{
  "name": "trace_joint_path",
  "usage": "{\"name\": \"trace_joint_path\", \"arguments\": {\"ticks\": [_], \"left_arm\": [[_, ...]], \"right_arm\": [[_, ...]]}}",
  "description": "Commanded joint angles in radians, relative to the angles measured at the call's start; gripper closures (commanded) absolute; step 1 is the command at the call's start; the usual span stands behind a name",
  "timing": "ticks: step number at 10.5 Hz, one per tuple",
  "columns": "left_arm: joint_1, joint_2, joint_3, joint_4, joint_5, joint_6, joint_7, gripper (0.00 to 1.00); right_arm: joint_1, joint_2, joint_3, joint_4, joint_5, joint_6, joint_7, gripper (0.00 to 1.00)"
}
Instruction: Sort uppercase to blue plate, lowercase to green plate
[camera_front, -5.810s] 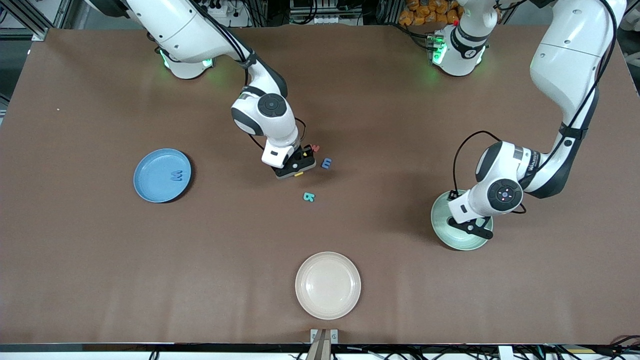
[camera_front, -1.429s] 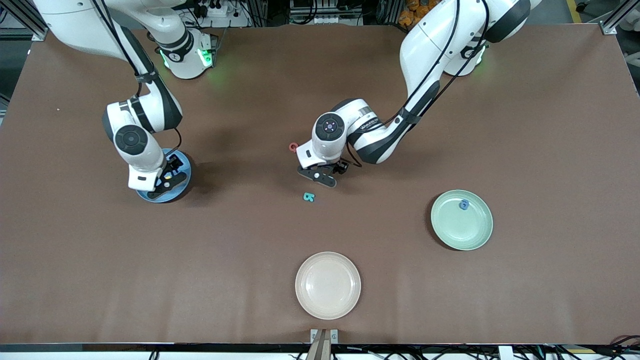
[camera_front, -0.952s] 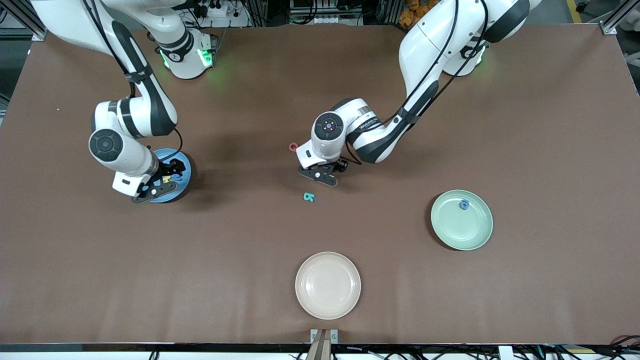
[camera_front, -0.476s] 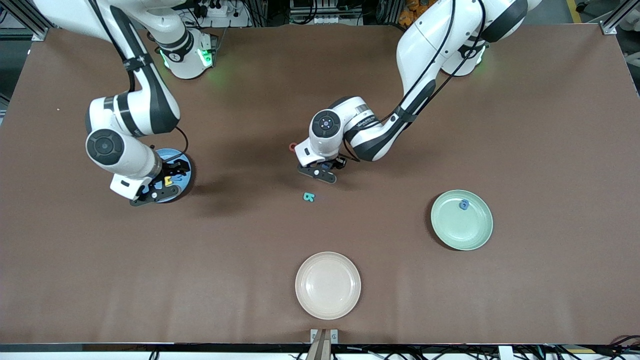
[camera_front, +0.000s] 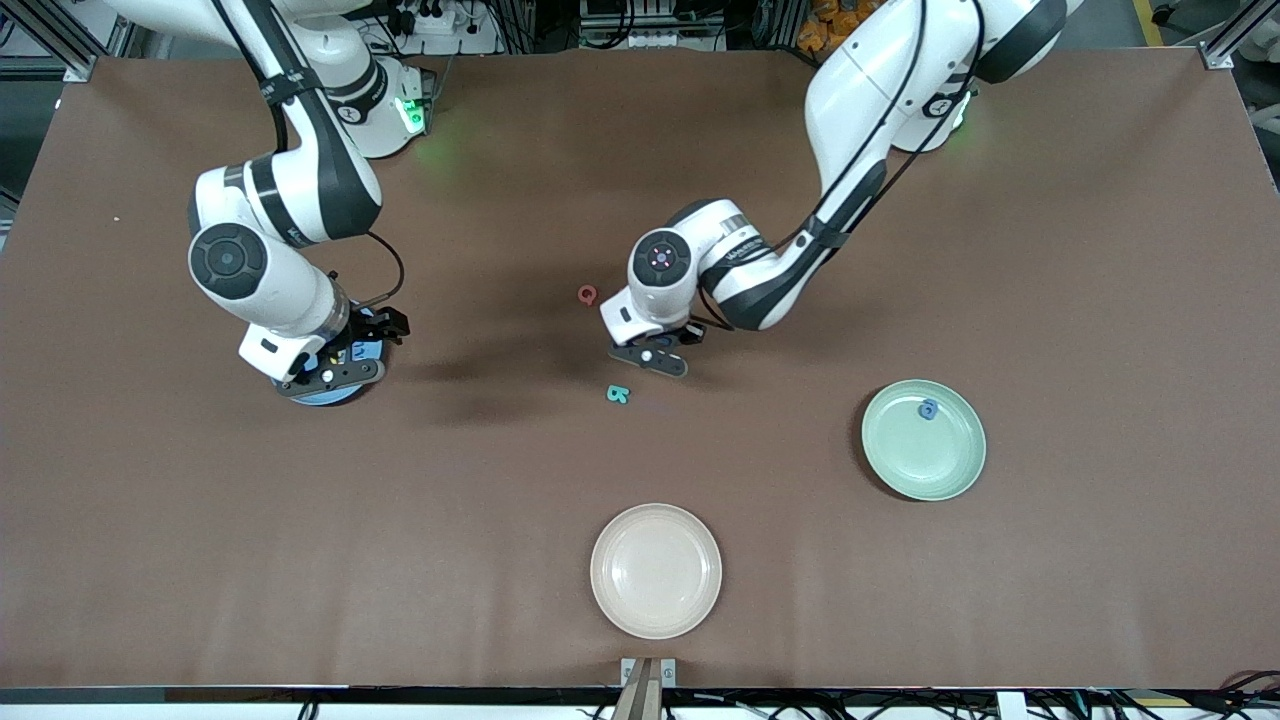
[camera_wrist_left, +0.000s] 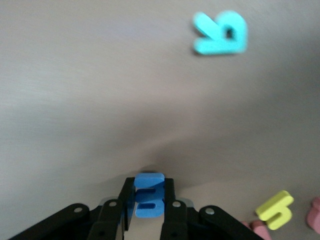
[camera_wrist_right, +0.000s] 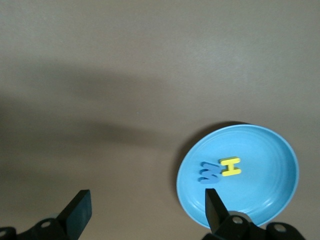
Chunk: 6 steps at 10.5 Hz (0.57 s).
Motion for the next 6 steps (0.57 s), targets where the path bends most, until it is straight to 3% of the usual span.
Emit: {"name": "trace_joint_path", "arguments": {"ticks": [1, 6], "left_arm": [[0.109, -0.117, -0.026, -0.023, 0.022, -0.121, 0.032, 1.00], [0.461, -0.159, -0.102, -0.064, 0.021, -0.244, 0.423, 1.00]], "right_arm": [[0.044, -0.020, 0.002, -0.020, 0.034, 0.027, 0.103, 0.00], [0.247, 0.037, 0.004, -0.057, 0.034, 0.179, 0.433, 0.00]]}}
